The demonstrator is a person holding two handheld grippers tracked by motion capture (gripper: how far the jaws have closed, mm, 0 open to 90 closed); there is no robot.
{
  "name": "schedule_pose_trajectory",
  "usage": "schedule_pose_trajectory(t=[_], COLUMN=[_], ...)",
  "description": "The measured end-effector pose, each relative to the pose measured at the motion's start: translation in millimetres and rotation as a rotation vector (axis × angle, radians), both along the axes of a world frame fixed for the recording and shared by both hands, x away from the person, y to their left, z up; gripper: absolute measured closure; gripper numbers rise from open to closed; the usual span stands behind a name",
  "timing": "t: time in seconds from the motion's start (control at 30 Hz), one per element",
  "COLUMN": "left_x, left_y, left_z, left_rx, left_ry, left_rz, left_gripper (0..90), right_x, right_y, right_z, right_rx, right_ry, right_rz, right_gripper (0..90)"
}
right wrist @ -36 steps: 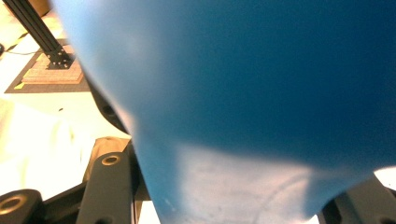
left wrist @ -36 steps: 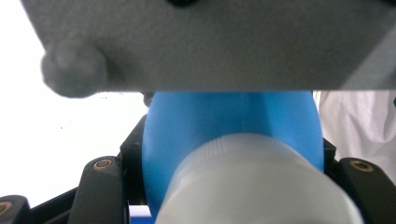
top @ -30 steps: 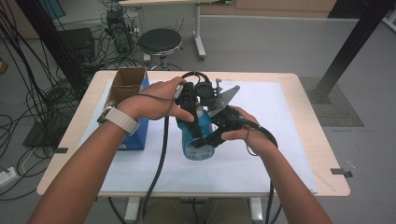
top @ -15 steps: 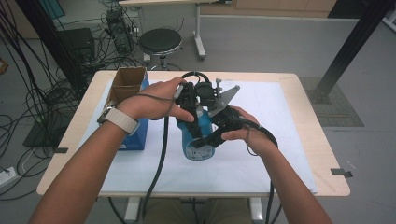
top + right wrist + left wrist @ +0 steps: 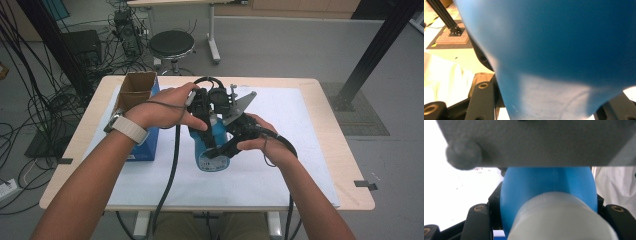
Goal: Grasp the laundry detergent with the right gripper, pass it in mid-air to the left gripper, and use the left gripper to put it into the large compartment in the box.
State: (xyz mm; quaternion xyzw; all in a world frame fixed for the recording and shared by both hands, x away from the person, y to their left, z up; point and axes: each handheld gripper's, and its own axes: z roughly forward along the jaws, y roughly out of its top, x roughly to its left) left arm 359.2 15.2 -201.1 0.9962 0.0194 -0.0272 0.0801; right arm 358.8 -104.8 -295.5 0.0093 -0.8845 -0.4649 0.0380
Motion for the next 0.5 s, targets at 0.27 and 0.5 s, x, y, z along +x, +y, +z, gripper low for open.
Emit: schedule_pose_trajectory(t=[0.27, 0.5], left_x=[1.0, 1.1], left_y=[1.1, 0.4], left_z=[-0.9, -1.6], left_rx=[-0.002, 0.0], left_ry=[0.002, 0.003], left_rz=[0.004, 0.007], left_gripper=[38.5, 38.5], right_x=[0.7, 0.8], right_y=[0.6, 0.8], right_z=[-0.8, -1.0], right_rx=[-0.004, -0.006], right_ry=[0.001, 0.004], right_rz=[-0.001, -0.001], right_gripper=[43.2, 43.2])
